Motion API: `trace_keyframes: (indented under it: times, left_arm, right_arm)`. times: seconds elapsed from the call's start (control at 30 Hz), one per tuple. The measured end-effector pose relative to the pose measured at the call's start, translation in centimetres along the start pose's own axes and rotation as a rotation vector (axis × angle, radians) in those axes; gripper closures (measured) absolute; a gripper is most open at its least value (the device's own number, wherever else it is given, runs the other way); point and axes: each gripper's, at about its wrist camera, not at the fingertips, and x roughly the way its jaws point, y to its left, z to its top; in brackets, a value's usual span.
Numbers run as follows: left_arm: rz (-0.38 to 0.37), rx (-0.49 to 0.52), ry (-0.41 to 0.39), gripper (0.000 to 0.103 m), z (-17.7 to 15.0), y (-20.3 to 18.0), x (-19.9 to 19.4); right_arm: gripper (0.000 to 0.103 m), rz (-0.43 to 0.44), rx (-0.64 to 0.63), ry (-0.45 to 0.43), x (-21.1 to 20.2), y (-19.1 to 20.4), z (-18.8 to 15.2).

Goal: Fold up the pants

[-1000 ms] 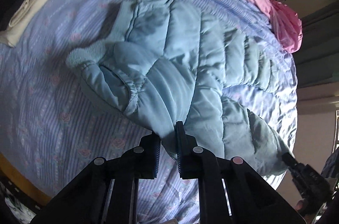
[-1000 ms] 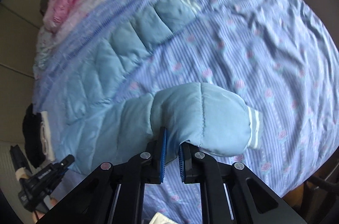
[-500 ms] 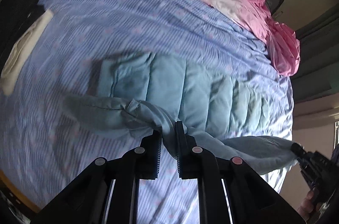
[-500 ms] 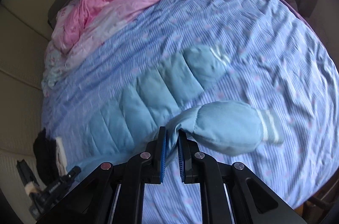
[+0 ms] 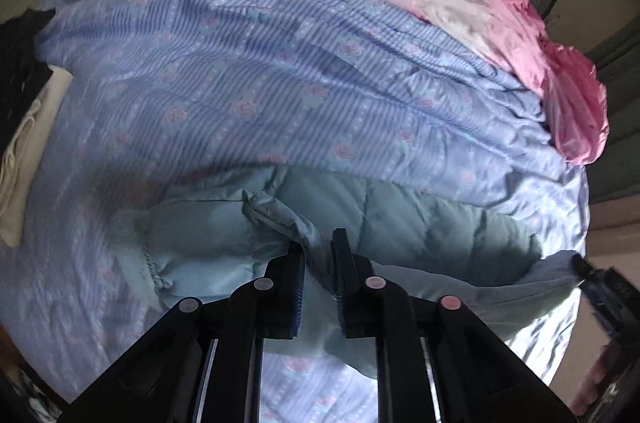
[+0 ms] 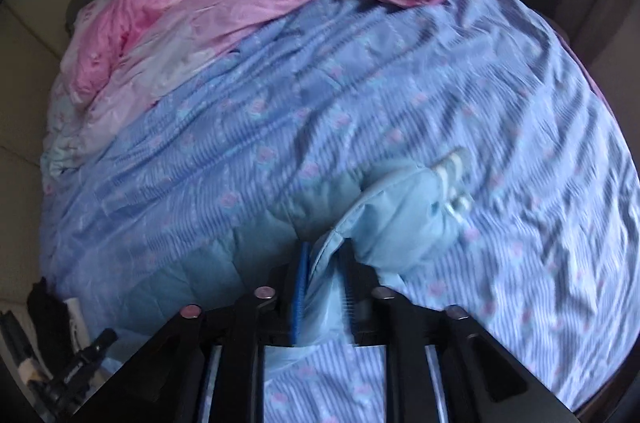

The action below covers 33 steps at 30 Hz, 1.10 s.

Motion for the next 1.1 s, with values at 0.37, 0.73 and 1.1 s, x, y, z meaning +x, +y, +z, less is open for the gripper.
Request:
trace_keyframes:
  times: [0.37, 0.73, 1.1]
  left_arm:
    - [0.142, 0.414, -0.38, 0.026, -4.4, -6.5, -8.9]
    - [0.088, 0.511, -0.146, 0.027, -7.6, -9.6, -1.4]
    - [0.24, 0.399, -0.081, 0.027, -5.6, -6.7, 2.5]
  right_arm:
    - [0.043, -0.025, -0.149, -0.193, -6.3, -4.0, -1.4]
    - [0.043, 0.069, -0.037, -0.064, -1.0, -11.2, -1.8]
    - [0.043, 0.088, -0.014, 0.032, 6.7, -7.9, 0.5]
